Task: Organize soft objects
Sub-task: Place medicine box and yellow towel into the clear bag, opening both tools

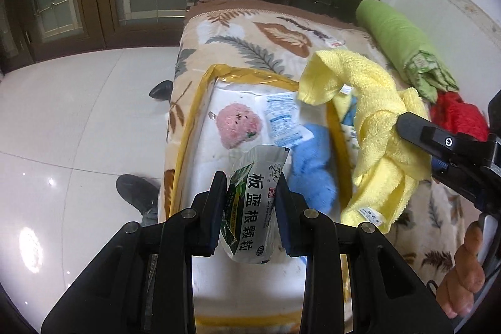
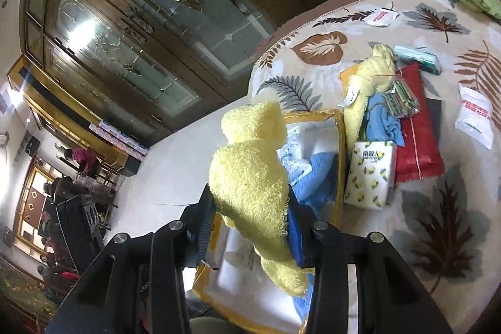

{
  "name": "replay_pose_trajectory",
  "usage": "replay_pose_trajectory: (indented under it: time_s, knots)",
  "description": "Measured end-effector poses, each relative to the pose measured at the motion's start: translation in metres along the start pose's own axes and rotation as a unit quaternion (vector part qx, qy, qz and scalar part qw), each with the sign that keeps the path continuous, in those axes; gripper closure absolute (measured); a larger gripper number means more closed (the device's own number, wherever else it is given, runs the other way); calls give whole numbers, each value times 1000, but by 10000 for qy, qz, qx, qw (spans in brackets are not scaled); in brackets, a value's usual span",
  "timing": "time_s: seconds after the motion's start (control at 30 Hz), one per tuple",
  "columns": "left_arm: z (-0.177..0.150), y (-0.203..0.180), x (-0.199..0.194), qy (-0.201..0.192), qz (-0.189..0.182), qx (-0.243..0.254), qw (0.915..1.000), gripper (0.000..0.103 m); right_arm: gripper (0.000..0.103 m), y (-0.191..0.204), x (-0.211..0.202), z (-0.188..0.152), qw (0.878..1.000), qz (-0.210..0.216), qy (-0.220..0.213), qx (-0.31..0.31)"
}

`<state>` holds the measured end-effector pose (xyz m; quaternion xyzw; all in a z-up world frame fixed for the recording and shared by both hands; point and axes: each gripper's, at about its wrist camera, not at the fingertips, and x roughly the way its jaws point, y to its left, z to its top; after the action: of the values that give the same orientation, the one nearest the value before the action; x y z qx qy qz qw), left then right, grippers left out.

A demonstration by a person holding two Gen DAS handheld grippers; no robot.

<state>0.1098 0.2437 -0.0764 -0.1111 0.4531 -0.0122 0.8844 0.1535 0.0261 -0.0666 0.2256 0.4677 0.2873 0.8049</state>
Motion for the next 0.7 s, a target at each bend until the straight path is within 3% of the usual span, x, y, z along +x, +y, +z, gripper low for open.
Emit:
replay_pose_trajectory:
  time_s: [0.23, 0.7]
  knots:
    - [7, 0, 30, 77, 424, -29, 9991, 74, 62, -3, 26, 3, 9995, -258, 98, -137]
    - [7, 4, 53, 146, 737, -19, 9972, 74, 62, -1, 39, 3, 9990, -339, 95, -264]
